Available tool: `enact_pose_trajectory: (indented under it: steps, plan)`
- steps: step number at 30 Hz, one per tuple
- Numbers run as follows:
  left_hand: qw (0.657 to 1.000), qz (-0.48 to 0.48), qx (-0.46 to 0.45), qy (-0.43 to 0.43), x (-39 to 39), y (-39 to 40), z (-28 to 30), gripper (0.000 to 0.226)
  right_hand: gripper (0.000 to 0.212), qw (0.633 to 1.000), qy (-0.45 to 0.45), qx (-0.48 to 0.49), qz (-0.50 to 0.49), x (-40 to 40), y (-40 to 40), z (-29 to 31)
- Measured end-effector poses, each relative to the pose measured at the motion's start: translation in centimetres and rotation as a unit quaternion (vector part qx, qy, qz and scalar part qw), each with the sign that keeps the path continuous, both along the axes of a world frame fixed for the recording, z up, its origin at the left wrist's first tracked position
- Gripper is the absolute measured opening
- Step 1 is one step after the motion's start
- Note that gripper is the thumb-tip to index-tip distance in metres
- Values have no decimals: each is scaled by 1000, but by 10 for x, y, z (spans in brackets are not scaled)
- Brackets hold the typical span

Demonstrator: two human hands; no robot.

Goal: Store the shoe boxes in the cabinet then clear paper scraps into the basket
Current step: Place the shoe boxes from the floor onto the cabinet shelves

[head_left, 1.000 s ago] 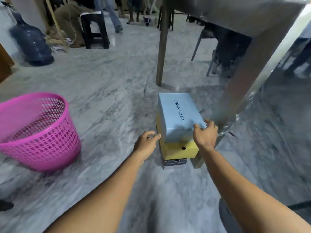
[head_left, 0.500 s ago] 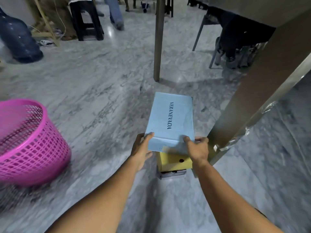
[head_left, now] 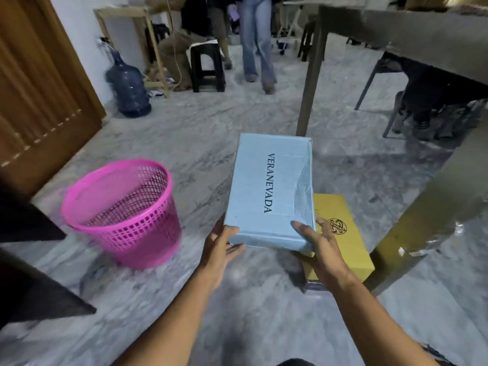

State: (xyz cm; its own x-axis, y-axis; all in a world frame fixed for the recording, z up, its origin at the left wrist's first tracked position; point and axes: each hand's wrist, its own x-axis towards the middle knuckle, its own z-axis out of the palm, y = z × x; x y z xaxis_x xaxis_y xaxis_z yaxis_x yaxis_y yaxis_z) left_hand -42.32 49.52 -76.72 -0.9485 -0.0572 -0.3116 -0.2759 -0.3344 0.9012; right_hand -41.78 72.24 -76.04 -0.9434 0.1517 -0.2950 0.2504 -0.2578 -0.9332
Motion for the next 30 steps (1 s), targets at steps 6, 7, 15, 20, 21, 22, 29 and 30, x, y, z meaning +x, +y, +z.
enact_pose_trajectory:
  steps: [6,7,15,20,21,22,29,30]
  plan:
    - [994,75,-5,85,60,-103,67,38,58,989,95,-13,114,33,-98,60]
    - [992,85,-5,97,72,-119,78,44,62,985,115,-20,129,40,-114,71]
    - [947,130,-116,269,192,-237,157,78,77,935,270,-32,228,110,-230,155]
    - [907,225,-142,326,249,-288,186,65,86,890,350,-10,292,132,-294,204]
    - [901,240,-145,332,258,-297,191,64,85,880,360,-8,310,133,-307,213]
    - [892,264,-147,336,268,-307,196,60,86,866,372,-6,333,134,-322,223]
    - [849,454,-48,266,325,-381,205,60,74,815,355,-37,455,150,-459,262]
    - [839,479,-33,257,330,-390,205,52,70,819,333,-47,465,151,-480,262]
